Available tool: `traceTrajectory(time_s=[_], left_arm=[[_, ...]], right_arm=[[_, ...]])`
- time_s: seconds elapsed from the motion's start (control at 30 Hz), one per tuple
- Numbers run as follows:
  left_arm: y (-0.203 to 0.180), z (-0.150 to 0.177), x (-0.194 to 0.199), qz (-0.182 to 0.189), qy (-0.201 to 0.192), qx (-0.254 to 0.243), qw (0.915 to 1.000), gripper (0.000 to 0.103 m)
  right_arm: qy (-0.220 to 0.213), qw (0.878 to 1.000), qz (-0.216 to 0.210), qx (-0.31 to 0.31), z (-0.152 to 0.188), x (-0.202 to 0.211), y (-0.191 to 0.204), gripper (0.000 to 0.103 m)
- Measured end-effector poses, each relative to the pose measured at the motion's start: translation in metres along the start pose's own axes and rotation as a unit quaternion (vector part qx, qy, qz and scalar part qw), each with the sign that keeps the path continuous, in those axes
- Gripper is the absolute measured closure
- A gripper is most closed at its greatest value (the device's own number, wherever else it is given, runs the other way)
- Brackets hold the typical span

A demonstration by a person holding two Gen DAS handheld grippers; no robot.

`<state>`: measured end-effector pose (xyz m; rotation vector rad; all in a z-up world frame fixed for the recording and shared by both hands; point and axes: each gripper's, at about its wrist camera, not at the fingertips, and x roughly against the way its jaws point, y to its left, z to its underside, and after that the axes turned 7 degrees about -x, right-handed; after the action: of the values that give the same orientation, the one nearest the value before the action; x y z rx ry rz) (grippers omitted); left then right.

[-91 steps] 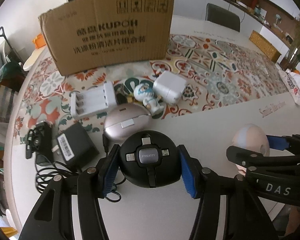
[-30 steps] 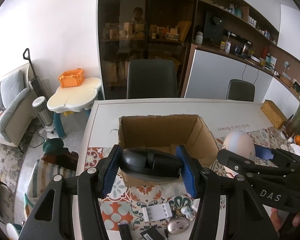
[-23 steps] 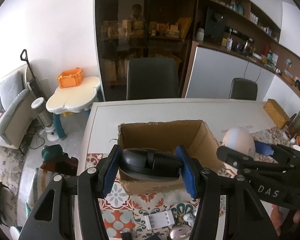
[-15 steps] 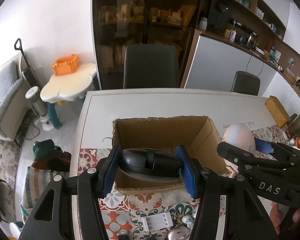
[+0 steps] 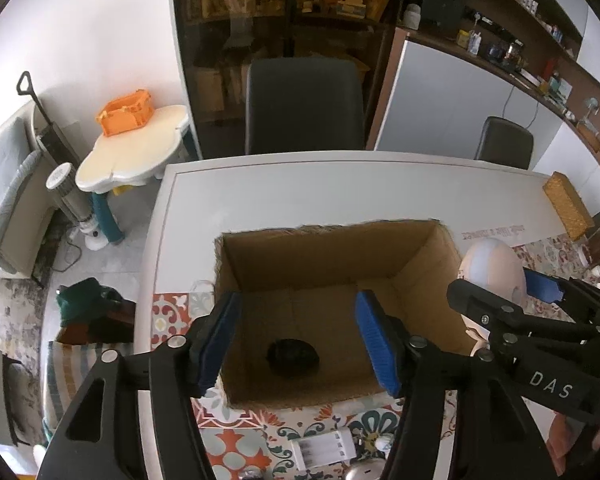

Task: Organize rigid objects
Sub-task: 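Carry the black puck into the cardboard box and open the left tool, then lower the night light into the box and open the right tool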

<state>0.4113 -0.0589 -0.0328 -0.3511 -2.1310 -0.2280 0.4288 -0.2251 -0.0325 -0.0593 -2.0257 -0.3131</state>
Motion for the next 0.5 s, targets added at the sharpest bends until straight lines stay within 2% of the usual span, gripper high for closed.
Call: traceTrajectory(time_s=[0.07, 0.17, 0.37, 0.47, 0.5], left_arm=[[0.001, 0.002, 0.004, -0.016, -0.006, 0.000, 0.9999, 0.036], [0.005, 0.005, 0.010, -0.048, -0.012, 0.002, 0.9988, 0.023], [0.016, 0.011, 0.017, -0.070, -0.014, 0.011, 0.9974, 0.016], [0.020, 0.016, 0.022, -0.078, -0.018, 0.017, 0.9966, 0.016], [0.021, 0.017, 0.023, -0.080, -0.019, 0.018, 0.9964, 0.016]], right_arm=[[0.002, 1.000, 0.000, 0.000, -0.001, -0.002, 0.000, 0.029], [0.002, 1.000, 0.000, 0.005, -0.002, -0.004, 0.003, 0.029], [0.010, 1.000, -0.009, 0.017, -0.004, -0.011, 0.015, 0.028], [0.001, 1.000, -0.010, 0.025, -0.004, -0.010, 0.021, 0.014], [-0.007, 1.000, -0.004, 0.028, -0.003, -0.008, 0.023, 0.014]])
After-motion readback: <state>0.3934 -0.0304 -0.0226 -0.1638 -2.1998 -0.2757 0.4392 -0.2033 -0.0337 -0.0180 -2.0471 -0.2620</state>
